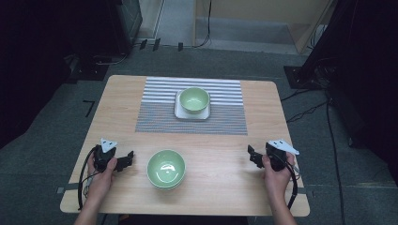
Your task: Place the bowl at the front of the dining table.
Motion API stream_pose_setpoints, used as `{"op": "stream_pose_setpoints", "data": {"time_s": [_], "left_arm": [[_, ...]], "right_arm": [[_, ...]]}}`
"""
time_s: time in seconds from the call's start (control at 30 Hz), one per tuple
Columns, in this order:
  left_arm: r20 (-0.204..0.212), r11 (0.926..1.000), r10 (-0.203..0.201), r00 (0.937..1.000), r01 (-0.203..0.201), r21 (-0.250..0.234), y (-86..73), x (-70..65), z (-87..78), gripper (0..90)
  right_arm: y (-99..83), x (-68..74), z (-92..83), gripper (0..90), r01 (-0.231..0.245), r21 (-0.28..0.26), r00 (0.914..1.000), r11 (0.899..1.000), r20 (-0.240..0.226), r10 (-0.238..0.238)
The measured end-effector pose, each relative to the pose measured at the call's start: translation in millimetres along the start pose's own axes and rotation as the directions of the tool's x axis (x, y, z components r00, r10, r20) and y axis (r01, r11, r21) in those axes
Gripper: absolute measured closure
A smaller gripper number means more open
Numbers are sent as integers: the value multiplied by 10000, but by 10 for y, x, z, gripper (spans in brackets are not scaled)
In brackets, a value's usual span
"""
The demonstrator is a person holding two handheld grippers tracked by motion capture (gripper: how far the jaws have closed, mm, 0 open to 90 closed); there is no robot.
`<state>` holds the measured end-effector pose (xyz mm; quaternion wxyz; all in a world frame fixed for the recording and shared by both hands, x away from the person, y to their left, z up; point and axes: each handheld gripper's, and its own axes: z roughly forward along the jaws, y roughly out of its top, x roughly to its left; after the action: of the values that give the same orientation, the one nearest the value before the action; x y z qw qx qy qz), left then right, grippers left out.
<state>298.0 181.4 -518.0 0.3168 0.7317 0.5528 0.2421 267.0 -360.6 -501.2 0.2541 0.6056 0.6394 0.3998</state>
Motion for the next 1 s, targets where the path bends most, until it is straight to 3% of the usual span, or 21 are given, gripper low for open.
{"op": "stream_pose_setpoints", "data": {"time_s": [0.5, 1.0], "left_arm": [[7, 10000, 0, 10000, 0, -1, -2, -2, -2, 136], [16, 10000, 18, 10000, -19, 12, -5, -3, -6, 135]], "right_arm": [[-90, -333, -195, 199, -433, -33, 9969, 9991, 661, 434], [-297, -549, -268, 191, -516, 522, 9921, 9973, 1168, 452]]}}
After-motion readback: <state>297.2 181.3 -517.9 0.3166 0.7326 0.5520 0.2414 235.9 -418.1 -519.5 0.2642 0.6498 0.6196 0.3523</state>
